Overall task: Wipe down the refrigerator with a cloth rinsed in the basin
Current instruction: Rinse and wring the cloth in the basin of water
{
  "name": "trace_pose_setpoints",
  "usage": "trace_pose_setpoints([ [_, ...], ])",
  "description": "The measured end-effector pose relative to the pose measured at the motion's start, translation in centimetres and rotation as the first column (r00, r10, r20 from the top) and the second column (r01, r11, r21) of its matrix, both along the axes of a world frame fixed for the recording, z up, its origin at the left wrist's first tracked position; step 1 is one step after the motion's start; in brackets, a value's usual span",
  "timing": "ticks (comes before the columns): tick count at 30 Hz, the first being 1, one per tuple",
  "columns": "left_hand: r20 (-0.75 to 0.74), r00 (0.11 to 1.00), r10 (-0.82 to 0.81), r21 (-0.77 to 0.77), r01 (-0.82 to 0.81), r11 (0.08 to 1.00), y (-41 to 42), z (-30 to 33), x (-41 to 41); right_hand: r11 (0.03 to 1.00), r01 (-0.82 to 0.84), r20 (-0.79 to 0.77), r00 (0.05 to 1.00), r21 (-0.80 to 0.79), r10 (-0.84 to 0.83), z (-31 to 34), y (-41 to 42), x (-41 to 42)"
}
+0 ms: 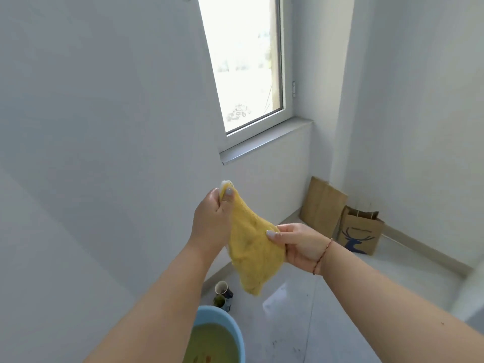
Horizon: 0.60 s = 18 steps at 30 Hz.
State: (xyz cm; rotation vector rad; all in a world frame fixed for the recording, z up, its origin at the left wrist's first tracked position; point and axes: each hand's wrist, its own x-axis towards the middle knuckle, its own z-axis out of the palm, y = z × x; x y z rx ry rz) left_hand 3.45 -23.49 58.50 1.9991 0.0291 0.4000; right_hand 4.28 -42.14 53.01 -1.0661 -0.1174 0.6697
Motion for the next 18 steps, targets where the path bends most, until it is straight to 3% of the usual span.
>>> trace_pose_setpoints([
  [2,0.007,1.0,-0.025,-0.171,0.026,0.985,-3.4,0.3,-0.5,0.994,0.109,0.046,0.993,0.027,-0.11,0.9,-3.2,-1.1],
  [4,-0.104,0.976,-0.191,-0.514,0.111,0.85,-7.1,0.5,-1.3,0.969,0.221,0.073,0.97,0.113,-0.23,2.1,-6.8,-2.5],
  [5,-0.179,0.921,-0.346,-0.647,0.155,0.746,-8.3,0.1,-1.6,0.955,0.259,0.072,0.96,0.145,-0.271,2.6,-8.0,-2.9],
  [7,-0.276,0.773,-0.572,-0.769,0.179,0.613,-11.5,-1.1,-2.8,0.931,0.323,0.07,0.938,0.167,-0.338,3.3,-11.2,-3.9],
  [9,-0.317,0.705,-0.634,-0.812,0.143,0.565,-15.3,-1.8,-4.4,0.92,0.362,0.097,0.921,0.149,-0.378,3.7,-14.9,-5.1],
  [13,-0.258,0.652,-0.713,-0.812,0.253,0.526,-21.4,-1.9,-5.8,0.898,0.434,0.122,0.89,0.074,-0.44,3.8,-21.0,-7.5],
  [15,-0.3,0.675,-0.674,-0.786,0.225,0.575,-24.1,-1.4,-6.0,0.859,0.509,0.192,0.85,-0.057,-0.491,3.6,-24.2,-8.5],
  [18,-0.4,0.731,-0.552,-0.721,0.121,0.683,-27.5,-0.6,-5.9,0.671,0.656,0.392,0.75,-0.346,-0.532,3.4,-28.6,-9.9],
])
